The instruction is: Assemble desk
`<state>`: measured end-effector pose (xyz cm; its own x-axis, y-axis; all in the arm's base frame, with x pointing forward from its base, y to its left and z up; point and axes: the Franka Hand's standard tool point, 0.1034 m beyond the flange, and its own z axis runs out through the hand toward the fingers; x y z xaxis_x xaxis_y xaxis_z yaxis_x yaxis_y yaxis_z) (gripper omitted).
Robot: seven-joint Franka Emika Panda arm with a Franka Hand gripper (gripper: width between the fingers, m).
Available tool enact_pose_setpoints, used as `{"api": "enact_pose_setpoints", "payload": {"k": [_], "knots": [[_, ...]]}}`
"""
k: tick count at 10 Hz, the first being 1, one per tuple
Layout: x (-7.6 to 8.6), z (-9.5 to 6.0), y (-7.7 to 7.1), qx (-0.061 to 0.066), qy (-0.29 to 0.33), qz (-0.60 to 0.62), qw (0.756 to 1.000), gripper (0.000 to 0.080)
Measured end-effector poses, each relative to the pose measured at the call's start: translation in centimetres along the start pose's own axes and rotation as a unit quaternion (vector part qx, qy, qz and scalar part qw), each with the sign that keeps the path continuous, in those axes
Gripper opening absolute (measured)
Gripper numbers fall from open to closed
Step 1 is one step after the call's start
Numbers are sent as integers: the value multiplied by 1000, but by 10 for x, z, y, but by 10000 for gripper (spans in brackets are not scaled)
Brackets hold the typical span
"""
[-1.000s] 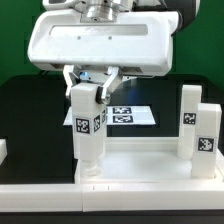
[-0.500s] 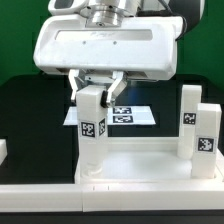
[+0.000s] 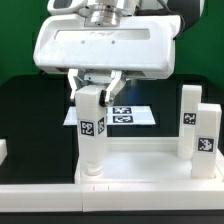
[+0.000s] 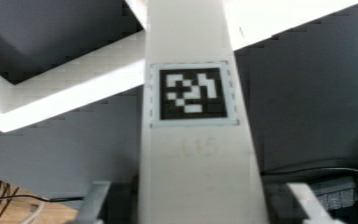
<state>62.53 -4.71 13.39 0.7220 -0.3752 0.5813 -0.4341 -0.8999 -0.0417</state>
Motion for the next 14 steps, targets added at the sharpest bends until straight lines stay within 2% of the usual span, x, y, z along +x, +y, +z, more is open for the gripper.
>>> {"api": "enact_pose_setpoints", "payload": {"k": [5,10,11,12,13,14], "knots": [[-6,8,4,-7,-1,-5,1000,285],[-5,9,3,-6,14,-4,1000,285],[-5,9,3,-6,14,-4,1000,463],[-6,10,4,-8,0,-4,1000,463],[2,8,2,-6,-19,3,1000,605],[10,6,1,-3,-29,9,1000,636]]}}
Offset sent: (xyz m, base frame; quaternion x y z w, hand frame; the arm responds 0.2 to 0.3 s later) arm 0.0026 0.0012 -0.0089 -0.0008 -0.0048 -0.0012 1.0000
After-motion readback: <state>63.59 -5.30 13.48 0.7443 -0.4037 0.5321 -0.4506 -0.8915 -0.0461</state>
